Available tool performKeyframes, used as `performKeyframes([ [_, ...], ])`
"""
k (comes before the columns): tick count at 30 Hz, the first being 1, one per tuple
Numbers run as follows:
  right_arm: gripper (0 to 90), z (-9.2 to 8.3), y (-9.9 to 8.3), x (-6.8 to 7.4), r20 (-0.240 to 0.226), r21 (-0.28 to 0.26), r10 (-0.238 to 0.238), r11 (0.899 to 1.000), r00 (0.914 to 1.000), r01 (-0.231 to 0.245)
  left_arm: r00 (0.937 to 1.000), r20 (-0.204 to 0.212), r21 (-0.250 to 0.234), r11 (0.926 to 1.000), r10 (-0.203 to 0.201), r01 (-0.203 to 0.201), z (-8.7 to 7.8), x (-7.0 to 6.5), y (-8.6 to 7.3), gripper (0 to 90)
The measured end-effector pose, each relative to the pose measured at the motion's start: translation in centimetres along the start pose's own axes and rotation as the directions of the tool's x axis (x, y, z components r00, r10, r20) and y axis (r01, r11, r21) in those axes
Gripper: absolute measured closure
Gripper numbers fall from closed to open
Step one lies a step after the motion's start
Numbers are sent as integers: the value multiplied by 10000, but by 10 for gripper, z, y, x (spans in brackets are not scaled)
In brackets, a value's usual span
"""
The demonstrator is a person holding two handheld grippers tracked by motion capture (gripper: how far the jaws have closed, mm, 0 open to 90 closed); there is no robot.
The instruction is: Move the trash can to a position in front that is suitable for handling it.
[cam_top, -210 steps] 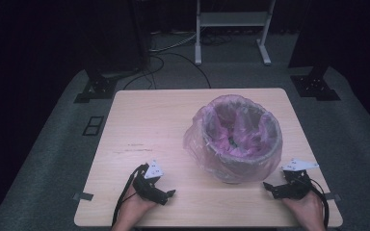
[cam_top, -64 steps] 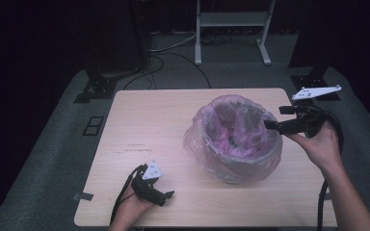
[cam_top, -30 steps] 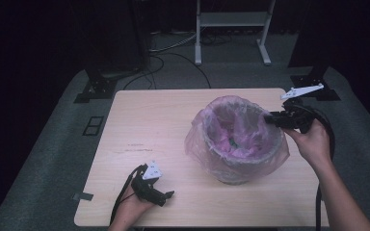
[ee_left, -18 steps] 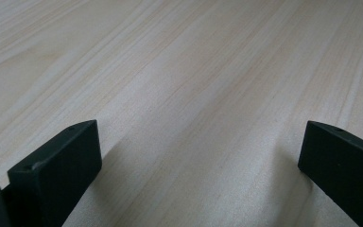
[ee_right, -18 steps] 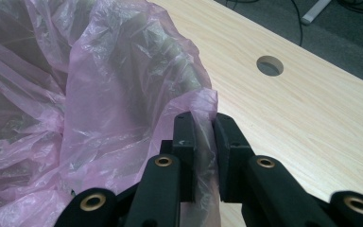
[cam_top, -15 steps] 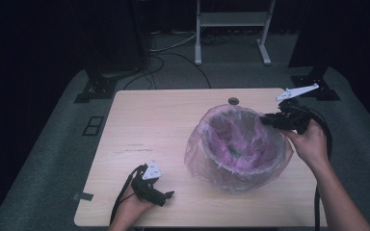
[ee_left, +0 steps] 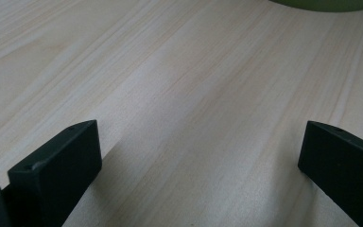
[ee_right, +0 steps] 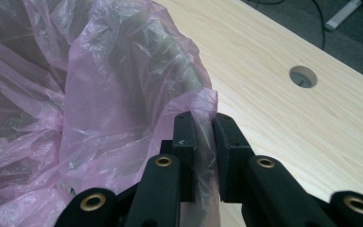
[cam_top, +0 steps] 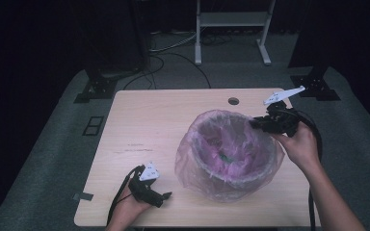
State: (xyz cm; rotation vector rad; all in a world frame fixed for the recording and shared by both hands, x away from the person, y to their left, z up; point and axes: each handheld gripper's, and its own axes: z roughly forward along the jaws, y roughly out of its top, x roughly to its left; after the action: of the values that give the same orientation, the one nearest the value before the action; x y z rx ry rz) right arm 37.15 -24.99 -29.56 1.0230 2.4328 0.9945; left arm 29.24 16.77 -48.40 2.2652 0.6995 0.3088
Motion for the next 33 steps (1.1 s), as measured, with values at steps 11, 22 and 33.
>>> performKeyframes([
  [11,805,6,10,24,-356,173,-485,9986,9982,492,9999,-103,-28,9999,-132,132,-8,5,-8,0],
  [22,804,9,15,43,-714,272,-934,9951,9931,955,9998,-125,-10,9999,-150,150,-11,6,-11,0],
  [33,600,7,13,47,-619,45,-1097,9939,9920,1102,9998,-123,-8,9999,-163,163,-11,6,-11,0],
])
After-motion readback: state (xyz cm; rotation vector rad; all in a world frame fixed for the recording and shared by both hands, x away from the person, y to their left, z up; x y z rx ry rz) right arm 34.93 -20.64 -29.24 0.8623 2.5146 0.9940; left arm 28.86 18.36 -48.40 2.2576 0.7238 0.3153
